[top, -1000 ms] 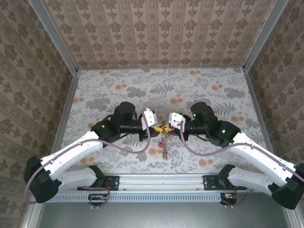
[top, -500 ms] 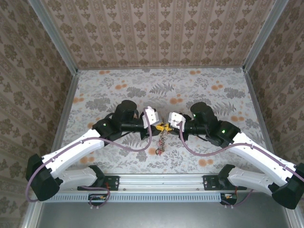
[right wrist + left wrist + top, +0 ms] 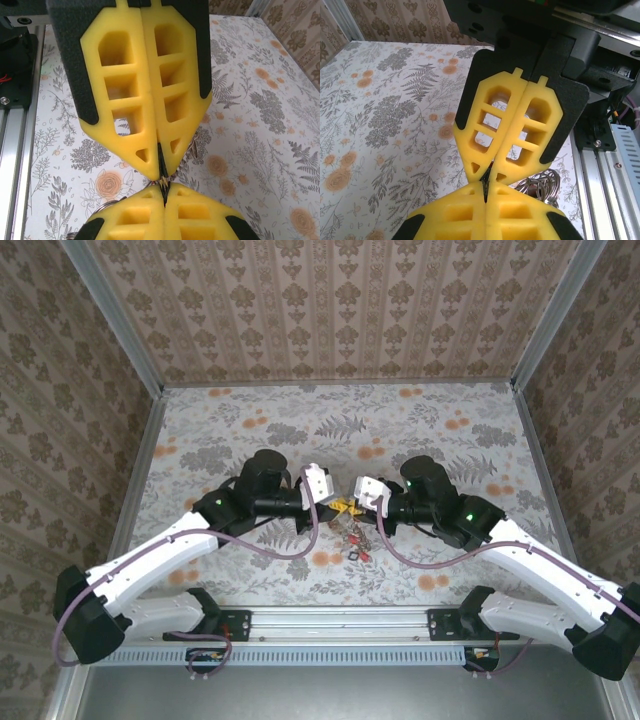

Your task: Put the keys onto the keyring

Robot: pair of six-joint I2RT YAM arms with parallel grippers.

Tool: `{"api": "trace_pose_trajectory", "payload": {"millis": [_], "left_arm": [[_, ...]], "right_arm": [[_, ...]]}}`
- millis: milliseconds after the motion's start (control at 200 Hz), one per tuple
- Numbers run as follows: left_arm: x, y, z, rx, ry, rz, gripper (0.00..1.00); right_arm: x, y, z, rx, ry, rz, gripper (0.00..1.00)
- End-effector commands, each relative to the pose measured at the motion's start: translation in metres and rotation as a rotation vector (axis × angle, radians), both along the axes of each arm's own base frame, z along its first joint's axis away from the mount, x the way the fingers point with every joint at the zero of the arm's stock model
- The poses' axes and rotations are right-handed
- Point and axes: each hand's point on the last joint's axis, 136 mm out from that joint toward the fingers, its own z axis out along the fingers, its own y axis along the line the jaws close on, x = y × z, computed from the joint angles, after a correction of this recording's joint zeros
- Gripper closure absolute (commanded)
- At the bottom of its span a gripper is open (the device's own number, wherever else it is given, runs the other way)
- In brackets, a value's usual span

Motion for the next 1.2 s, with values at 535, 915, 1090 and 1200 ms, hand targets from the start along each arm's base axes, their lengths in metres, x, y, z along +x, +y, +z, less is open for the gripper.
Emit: {"api": "trace_pose_trajectory", "payload": {"millis": [535,915,1090,1200], "left_arm": [[0.007,0.002,0.007,0.036,-0.017,0.037,0.82],[0.006,0.000,0.008,0.030,-0.006,0.027,0.86],[0.017,0.002,0.008,0.041,0.000,0.097,0.90],[0.013,0.001,0.012,0.041,0.002,0.063,1.00]], "right_arm": [[-0.007,0.007,0.024,0.081,-0.053,0.042,1.00],[-0.005,0.011,0.025,0.086,-0.057,0.053,1.00],[-0.007,0.010,0.027,0.091,-0.067,0.060,1.00],[-0.007,0.008,0.025,0.082,-0.066,0.053,1.00]]}}
